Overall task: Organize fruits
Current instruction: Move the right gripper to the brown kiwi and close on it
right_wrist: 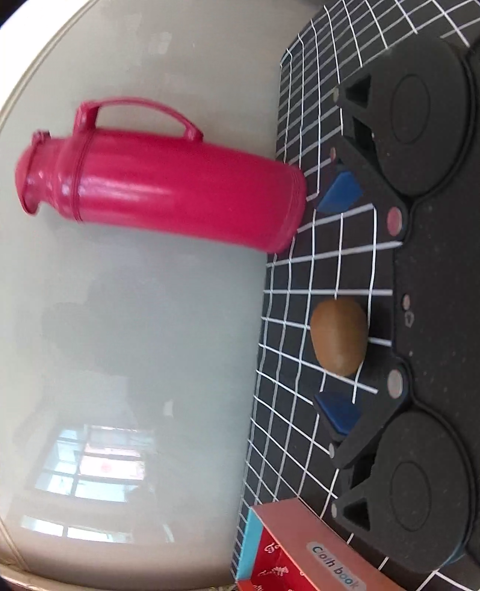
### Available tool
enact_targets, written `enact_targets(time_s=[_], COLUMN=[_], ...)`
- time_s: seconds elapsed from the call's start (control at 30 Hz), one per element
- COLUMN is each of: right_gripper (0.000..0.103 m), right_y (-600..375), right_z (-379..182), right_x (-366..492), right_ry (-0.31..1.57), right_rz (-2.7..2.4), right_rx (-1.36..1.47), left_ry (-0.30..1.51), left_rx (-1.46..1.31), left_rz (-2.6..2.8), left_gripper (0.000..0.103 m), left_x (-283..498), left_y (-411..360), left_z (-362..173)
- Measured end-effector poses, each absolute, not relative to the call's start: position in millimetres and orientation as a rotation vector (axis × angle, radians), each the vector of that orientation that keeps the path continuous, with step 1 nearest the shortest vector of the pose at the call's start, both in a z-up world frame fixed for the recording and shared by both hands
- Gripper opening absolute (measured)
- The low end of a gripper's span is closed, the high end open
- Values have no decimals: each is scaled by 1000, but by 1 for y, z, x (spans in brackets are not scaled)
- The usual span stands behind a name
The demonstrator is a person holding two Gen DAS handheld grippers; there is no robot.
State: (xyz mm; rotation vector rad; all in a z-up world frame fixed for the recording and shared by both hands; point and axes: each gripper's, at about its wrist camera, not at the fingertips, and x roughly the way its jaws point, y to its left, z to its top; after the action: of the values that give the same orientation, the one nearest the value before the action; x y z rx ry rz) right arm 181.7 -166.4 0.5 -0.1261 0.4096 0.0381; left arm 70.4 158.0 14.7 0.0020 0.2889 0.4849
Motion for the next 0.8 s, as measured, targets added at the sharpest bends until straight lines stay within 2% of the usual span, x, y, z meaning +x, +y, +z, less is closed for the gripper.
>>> enact_targets(time_s=[0.37, 0.73, 0.8], right_gripper=[98, 97, 94], right_y=[-147, -140, -139], right_z=[-15, -22, -23], right_x=[223, 239, 243], right_ry=[517, 548, 562], right_rz=[34, 28, 25], right_rx=[-115, -104, -103], left_ry=[318, 375, 385], left_rx=[-3, -49, -67], left_rz=[553, 693, 719], left_gripper=[103, 103, 103], left_x=[74, 82, 81], left_y=[191, 233, 240], left_z=[11, 1, -2])
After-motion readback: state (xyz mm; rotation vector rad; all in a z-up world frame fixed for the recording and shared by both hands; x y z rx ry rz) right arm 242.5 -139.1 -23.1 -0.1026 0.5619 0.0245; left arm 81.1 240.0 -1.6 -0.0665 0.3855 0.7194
